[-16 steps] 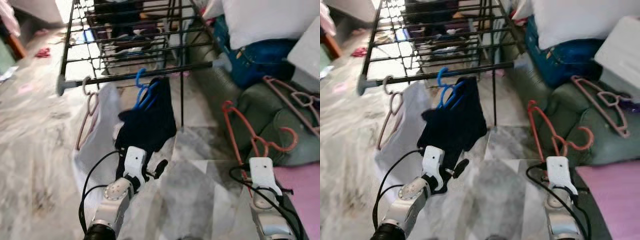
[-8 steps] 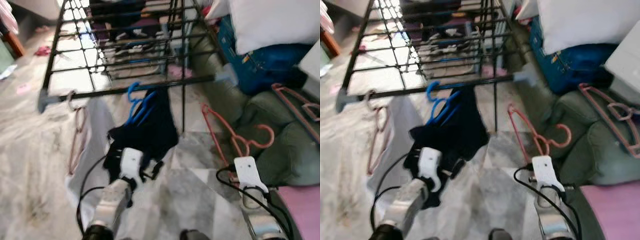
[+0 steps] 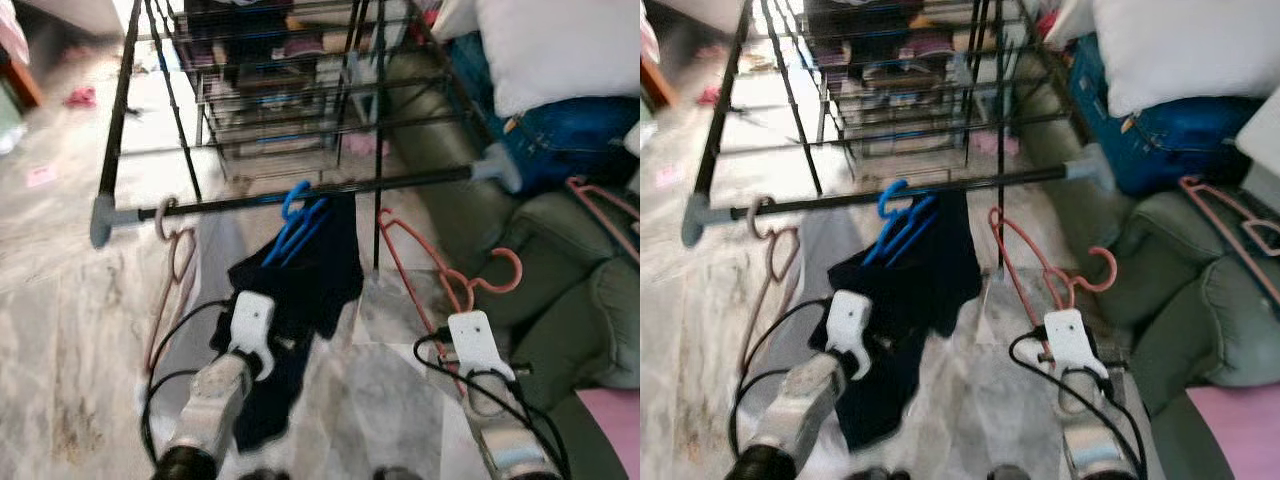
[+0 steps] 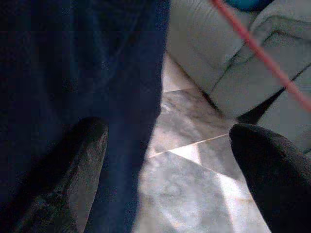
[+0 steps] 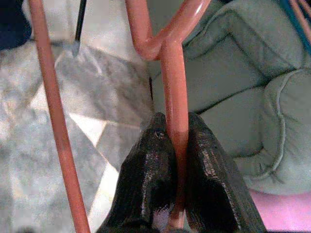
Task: Hang hanger
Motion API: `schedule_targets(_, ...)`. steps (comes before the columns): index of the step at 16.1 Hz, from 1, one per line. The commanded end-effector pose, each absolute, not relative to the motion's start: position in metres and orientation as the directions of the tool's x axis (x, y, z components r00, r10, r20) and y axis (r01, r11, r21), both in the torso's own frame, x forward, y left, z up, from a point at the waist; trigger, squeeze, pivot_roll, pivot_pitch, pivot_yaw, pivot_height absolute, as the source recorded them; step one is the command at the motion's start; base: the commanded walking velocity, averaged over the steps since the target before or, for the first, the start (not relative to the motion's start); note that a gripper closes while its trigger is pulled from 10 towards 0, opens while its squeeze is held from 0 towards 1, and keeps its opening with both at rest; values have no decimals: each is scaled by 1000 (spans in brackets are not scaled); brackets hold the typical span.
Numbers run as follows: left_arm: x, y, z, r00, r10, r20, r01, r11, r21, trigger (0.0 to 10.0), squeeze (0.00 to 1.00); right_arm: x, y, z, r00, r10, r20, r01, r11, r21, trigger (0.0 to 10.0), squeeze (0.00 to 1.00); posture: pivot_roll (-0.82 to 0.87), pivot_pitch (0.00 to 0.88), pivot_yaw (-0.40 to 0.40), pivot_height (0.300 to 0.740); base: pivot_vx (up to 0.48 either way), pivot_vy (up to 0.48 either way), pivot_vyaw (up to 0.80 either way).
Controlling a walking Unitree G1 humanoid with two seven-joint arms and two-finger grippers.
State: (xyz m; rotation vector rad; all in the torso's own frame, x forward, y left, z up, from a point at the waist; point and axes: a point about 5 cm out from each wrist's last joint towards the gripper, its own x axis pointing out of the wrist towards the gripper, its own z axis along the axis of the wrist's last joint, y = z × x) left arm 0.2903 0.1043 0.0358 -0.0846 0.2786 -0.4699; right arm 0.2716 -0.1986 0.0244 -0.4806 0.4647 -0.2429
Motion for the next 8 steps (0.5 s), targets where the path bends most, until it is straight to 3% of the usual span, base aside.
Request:
schedule_targets(1, 287, 108, 31, 850, -453, -267, 433, 891, -133, 10000, 0, 268, -197, 20, 866, -318, -385, 98, 864, -493, 10000, 0, 35, 169, 11, 740, 0, 0, 0)
schedule_targets(8, 286, 112, 30, 863, -422, -276, 418, 905, -75, 10000, 0, 290, -193, 37, 912, -229, -341, 18, 852, -524, 10000, 0, 37, 182, 18, 740, 0, 0, 0)
